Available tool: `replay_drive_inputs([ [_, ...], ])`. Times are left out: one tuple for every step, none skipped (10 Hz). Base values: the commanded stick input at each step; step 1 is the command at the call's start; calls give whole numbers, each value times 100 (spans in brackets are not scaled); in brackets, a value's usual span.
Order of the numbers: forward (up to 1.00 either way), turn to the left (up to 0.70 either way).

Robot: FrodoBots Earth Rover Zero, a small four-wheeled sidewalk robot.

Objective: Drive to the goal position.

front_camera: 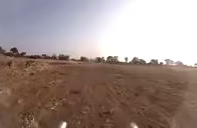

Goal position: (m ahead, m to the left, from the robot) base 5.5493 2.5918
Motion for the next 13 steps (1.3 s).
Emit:
replay_drive_inputs([
  [70,0],
  [70,0],
  [70,0],
  [70,0],
  [70,0],
  [70,0],
  [70,0],
  [70,0],
  [70,0],
  [70,0],
  [70,0],
  [70,0],
  [70,0],
])
